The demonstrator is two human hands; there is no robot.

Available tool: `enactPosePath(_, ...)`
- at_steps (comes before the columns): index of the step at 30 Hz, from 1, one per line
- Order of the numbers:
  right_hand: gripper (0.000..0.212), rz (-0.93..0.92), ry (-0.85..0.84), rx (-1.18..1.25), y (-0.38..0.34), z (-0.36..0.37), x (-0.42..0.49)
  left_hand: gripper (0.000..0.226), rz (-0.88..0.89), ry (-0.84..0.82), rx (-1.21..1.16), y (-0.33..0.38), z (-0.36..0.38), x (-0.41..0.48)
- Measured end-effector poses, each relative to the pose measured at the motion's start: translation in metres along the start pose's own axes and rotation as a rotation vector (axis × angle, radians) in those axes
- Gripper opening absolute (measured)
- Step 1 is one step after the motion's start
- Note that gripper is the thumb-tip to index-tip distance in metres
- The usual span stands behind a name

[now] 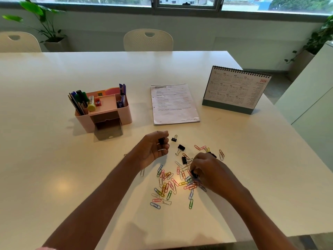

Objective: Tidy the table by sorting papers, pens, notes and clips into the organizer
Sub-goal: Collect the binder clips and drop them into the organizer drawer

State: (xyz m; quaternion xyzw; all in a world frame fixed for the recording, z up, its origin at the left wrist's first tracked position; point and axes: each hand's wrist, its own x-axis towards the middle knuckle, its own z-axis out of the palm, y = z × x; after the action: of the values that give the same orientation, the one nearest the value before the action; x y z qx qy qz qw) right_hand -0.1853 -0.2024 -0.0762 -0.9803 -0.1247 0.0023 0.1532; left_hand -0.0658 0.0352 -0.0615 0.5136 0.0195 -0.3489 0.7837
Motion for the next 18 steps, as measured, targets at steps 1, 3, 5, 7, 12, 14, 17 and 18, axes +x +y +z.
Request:
enactPosePath(1, 0.017, 0.005, 0.003, -0.001, -0.001, 0.0, 0.0, 0.025, 0.008, 0.011, 0.071, -0.002, 0.001, 0.003)
enactPosePath(3, 0.018, 0.004, 0.005, -0.007, 0.0, 0.001, 0.001, 0.035, 0.062, 0.073, 0.324, -0.006, 0.006, 0.008)
enactPosePath(5, 0.026, -0.007, -0.011, 0.006, 0.002, -0.001, -0.001, 0.036, 0.135, 0.19, 0.671, -0.011, 0.013, 0.011)
enactPosePath(7, 0.032, -0.021, -0.041, 0.027, 0.003, -0.003, -0.001, 0.025, 0.243, 0.26, 0.955, -0.015, 0.018, 0.015)
enactPosePath(12, 0.028, -0.026, -0.06, 0.018, 0.001, -0.007, -0.002, 0.037, 0.395, 0.209, 1.311, -0.021, 0.025, 0.022)
enactPosePath(14, 0.023, -0.021, -0.052, 0.017, -0.002, -0.008, -0.002, 0.035, 0.412, 0.203, 1.338, -0.023, 0.024, 0.026)
enactPosePath(17, 0.021, -0.015, -0.042, 0.028, -0.001, -0.009, -0.004, 0.03, 0.448, 0.199, 1.368, -0.024, 0.025, 0.031)
enactPosePath(18, 0.023, -0.016, -0.042, 0.042, -0.001, -0.01, -0.005, 0.029, 0.462, 0.196, 1.387, -0.025, 0.025, 0.032)
